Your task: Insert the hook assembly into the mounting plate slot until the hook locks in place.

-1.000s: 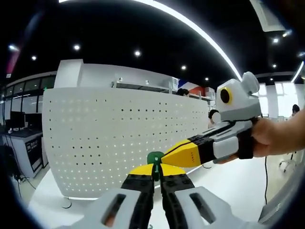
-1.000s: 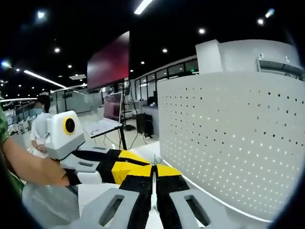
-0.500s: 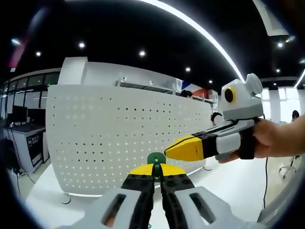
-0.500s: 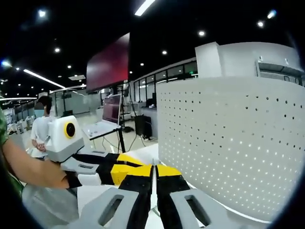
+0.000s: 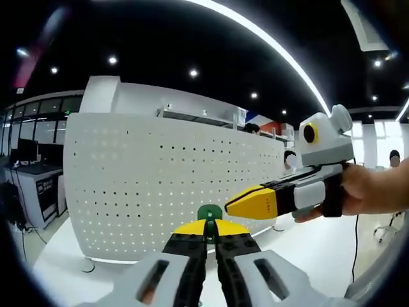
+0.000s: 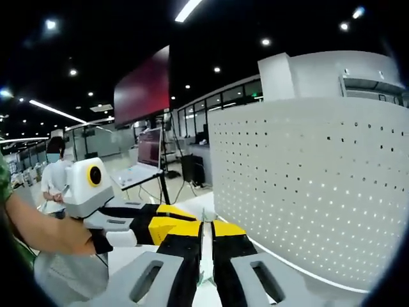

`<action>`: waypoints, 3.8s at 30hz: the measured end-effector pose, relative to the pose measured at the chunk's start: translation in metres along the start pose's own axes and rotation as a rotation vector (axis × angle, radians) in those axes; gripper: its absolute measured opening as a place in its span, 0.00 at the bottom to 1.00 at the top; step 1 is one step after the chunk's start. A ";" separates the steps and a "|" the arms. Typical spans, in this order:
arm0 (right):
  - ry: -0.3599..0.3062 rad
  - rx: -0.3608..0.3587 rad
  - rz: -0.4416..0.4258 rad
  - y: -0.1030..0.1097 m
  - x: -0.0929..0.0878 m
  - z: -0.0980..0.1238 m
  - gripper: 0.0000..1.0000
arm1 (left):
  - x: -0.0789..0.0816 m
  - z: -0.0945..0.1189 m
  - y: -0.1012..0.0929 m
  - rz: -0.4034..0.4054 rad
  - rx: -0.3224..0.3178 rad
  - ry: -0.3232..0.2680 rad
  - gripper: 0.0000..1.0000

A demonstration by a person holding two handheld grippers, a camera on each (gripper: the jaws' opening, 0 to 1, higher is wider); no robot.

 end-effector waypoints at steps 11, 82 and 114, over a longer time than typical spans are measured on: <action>0.007 0.018 0.024 0.005 0.002 -0.007 0.00 | 0.002 -0.001 -0.007 -0.023 -0.017 0.001 0.04; -0.139 -0.239 0.066 -0.032 0.012 0.069 0.31 | 0.032 0.016 0.022 0.018 0.083 -0.101 0.03; -0.179 -0.280 0.046 -0.031 0.022 0.102 0.55 | 0.098 0.019 0.112 -0.033 0.313 -0.254 0.03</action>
Point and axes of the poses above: the point that each gripper's makers call its tool centre point, and the gripper's own axes: z roughly backward along the fingers, y roughly to its left, x roughly out of its top, the point moved 7 cm from there along z, roughly backward along the fingers, and after that the axes turned 2 degrees about -z, right-handed, at the moved point
